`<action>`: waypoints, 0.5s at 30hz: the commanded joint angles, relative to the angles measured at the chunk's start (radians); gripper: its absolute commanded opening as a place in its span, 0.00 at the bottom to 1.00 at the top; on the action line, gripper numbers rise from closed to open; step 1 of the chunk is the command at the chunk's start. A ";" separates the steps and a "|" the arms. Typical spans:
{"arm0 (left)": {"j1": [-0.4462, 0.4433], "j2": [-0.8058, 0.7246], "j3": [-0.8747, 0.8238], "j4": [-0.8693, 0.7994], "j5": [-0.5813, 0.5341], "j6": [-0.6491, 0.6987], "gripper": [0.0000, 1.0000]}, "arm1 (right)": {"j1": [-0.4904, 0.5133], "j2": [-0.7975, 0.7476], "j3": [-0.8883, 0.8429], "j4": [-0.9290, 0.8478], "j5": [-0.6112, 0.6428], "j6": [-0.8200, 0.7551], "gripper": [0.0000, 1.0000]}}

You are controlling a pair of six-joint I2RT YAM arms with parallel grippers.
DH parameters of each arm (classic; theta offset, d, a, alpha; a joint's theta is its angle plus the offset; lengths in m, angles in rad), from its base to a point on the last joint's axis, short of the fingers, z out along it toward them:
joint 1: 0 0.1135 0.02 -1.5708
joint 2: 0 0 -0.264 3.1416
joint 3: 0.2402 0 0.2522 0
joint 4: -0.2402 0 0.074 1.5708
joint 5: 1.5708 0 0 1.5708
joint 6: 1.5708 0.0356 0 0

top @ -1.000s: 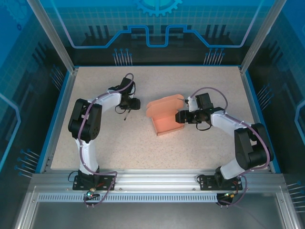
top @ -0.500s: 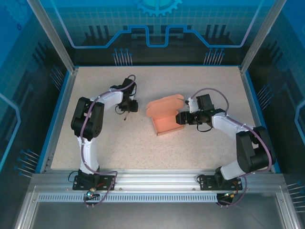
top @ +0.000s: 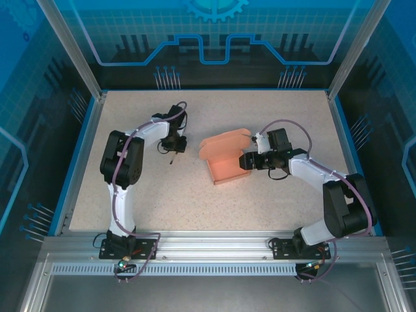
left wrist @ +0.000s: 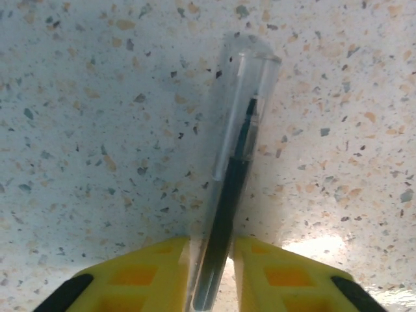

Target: Fold the paper box

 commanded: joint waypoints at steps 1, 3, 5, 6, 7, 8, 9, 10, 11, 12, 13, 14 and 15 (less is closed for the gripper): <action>-0.001 0.040 0.023 -0.028 0.007 0.027 0.20 | 0.008 -0.005 0.008 0.007 -0.007 -0.016 0.67; 0.001 0.033 0.025 -0.028 0.006 0.030 0.18 | 0.008 -0.012 0.010 0.000 -0.004 -0.017 0.67; 0.001 0.019 0.022 -0.020 0.003 0.030 0.17 | 0.005 -0.023 0.014 -0.011 0.000 -0.019 0.67; 0.001 0.009 0.017 -0.013 0.001 0.029 0.16 | 0.005 -0.030 0.016 -0.016 0.004 -0.020 0.67; 0.001 -0.006 0.009 -0.003 -0.002 0.028 0.15 | 0.005 -0.039 0.017 -0.021 0.007 -0.022 0.67; 0.001 -0.021 0.000 0.005 -0.008 0.027 0.15 | 0.005 -0.046 0.017 -0.025 0.012 -0.023 0.67; 0.002 -0.038 -0.009 0.016 -0.017 0.025 0.14 | 0.005 -0.057 0.016 -0.029 0.018 -0.023 0.67; 0.001 -0.059 -0.023 0.029 -0.024 0.023 0.14 | 0.005 -0.066 0.015 -0.032 0.025 -0.024 0.67; 0.002 -0.080 -0.036 0.039 -0.028 0.020 0.13 | 0.005 -0.076 0.013 -0.037 0.030 -0.025 0.67; 0.004 -0.107 -0.055 0.051 -0.035 0.017 0.13 | 0.003 -0.085 0.014 -0.042 0.035 -0.026 0.67; 0.004 -0.139 -0.074 0.067 -0.041 0.013 0.13 | 0.004 -0.095 0.014 -0.050 0.038 -0.026 0.67; 0.004 -0.171 -0.096 0.081 -0.042 0.007 0.12 | 0.003 -0.104 0.011 -0.056 0.041 -0.028 0.67; 0.004 -0.211 -0.124 0.098 -0.043 0.000 0.12 | 0.002 -0.118 0.009 -0.060 0.048 -0.028 0.67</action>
